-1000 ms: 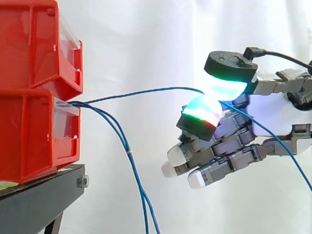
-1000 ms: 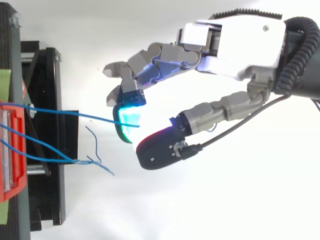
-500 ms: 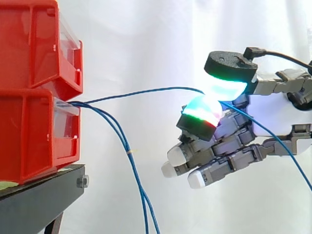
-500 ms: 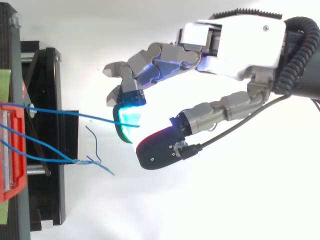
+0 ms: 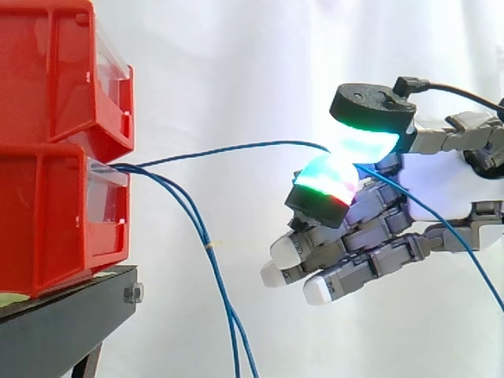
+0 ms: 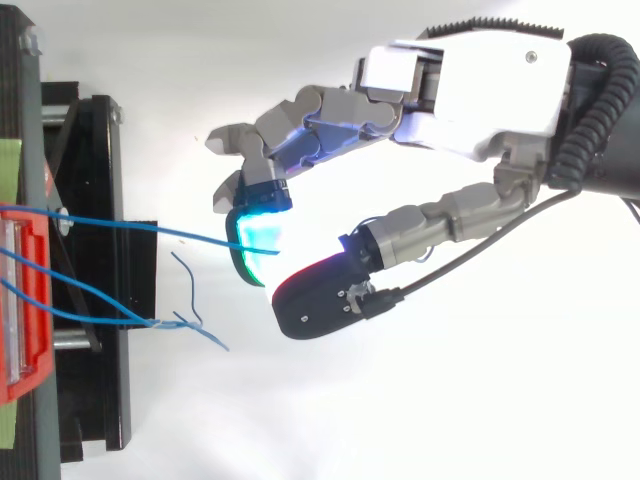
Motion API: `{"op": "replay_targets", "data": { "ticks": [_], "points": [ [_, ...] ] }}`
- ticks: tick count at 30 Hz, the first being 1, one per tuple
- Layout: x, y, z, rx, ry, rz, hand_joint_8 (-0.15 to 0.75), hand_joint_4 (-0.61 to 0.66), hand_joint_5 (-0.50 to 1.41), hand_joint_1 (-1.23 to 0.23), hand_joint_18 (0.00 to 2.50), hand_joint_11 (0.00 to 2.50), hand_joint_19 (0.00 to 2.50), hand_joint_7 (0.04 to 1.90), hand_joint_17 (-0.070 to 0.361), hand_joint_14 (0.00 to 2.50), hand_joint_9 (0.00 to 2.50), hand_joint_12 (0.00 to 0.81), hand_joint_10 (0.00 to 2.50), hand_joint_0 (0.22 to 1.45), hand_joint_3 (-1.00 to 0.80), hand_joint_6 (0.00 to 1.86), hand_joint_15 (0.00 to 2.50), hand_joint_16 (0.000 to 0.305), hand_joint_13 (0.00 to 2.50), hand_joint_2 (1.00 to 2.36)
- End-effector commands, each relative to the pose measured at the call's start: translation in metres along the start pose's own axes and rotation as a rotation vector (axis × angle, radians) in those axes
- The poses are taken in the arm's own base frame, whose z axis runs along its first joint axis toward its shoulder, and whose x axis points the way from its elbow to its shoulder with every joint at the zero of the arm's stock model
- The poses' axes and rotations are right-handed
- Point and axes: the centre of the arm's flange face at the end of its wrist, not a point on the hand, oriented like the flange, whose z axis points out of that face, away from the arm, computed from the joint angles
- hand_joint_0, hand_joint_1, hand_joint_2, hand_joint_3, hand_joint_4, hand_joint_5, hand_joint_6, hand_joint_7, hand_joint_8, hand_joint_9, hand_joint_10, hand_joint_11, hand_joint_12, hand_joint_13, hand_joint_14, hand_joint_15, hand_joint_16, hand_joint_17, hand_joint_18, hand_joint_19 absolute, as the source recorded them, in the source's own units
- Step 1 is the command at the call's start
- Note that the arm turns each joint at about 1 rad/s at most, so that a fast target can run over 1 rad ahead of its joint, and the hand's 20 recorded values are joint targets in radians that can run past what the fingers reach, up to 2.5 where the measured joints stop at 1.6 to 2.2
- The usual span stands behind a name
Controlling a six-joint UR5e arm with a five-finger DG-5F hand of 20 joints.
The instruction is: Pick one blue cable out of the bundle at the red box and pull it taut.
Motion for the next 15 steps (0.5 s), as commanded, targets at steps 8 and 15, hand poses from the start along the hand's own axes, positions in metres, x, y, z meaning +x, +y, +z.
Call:
{"op": "replay_targets", "data": {
  "ticks": [8,15],
  "points": [
    [0.0002,-0.0014,-0.0002,0.002,0.000,-0.001,0.362,0.13,-0.17,-0.86,0.40,0.34,0.12,1.21,0.134,0.00,0.61,0.397,0.01,0.67,-0.23,0.87,0.01,0.060,0.22,1.02],
    [0.0012,-0.0005,0.0001,0.001,0.002,0.000,0.361,0.13,-0.17,-0.86,0.40,0.34,0.12,1.21,0.135,0.00,0.61,0.397,0.01,0.68,-0.23,0.87,0.01,0.060,0.22,1.02]
  ]
}}
